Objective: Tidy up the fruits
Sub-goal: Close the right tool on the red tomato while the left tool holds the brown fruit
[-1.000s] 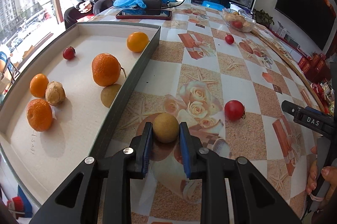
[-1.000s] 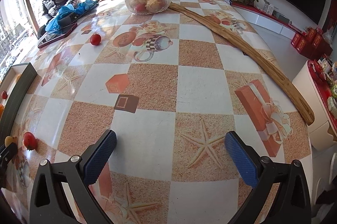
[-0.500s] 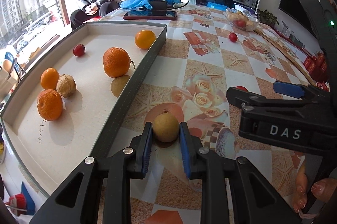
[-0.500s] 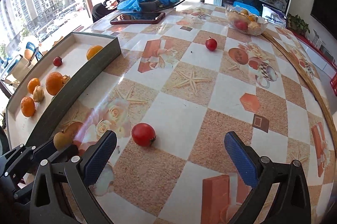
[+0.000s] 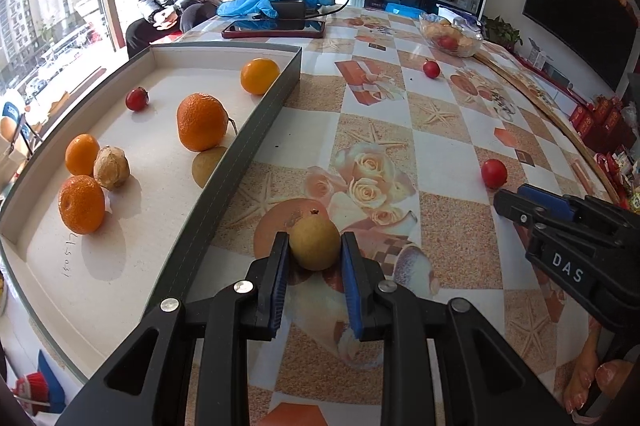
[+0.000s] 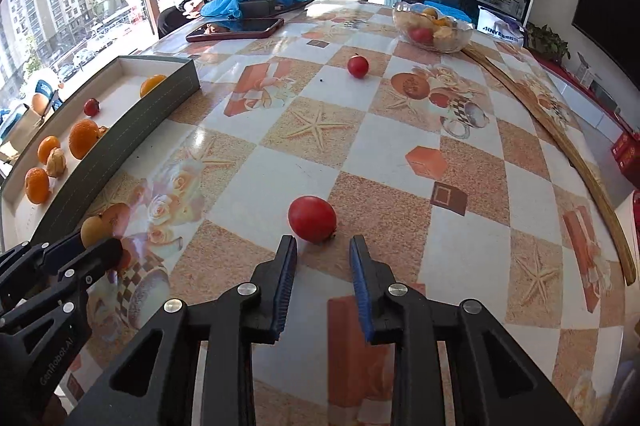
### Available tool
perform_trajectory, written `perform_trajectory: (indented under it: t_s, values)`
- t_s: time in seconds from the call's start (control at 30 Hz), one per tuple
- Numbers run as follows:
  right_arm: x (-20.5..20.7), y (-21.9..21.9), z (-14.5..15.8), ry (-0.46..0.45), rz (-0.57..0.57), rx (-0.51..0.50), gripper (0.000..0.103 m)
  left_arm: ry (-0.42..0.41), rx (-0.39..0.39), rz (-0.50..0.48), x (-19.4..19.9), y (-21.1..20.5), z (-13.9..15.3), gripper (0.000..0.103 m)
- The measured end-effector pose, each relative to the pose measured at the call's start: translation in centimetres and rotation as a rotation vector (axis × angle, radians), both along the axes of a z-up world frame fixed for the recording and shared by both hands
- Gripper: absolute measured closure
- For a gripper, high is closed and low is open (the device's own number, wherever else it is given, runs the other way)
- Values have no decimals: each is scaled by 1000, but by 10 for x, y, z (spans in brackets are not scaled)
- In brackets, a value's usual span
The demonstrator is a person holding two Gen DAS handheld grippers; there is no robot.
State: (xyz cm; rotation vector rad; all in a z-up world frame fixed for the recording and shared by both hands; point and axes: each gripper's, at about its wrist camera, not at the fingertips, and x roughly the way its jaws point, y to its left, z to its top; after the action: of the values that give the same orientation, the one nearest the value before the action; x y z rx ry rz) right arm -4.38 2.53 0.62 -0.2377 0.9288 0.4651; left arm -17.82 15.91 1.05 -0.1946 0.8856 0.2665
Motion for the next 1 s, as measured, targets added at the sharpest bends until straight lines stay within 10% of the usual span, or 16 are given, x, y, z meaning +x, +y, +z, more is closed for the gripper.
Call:
perform_trajectory:
  t_s: [0.27, 0.3, 0.37, 0.6, 0.67, 0.8, 1.0]
  values:
    - [-10, -67, 3, 0, -106, 61, 70, -10, 1, -24, 7, -15, 1, 75]
    - [-8, -65, 4, 8, -93, 65, 64, -13, -9, -16, 6, -12, 1, 75]
    - [-7, -55, 5, 19, -53, 69, 20, -9, 3, 0, 6, -8, 0, 75]
    - [-2, 3, 10, -45, 62, -7, 20, -3, 7, 5, 6, -2, -1, 72]
    - [5, 14, 6, -43, 65, -26, 25, -3, 9, -8, 9, -3, -1, 62]
    - [15, 15, 0, -13, 26, -10, 77, -1, 1, -21, 12, -4, -1, 58]
    - [6, -29, 2, 2, -60, 60, 77, -27, -85, -29, 4, 9, 0, 88]
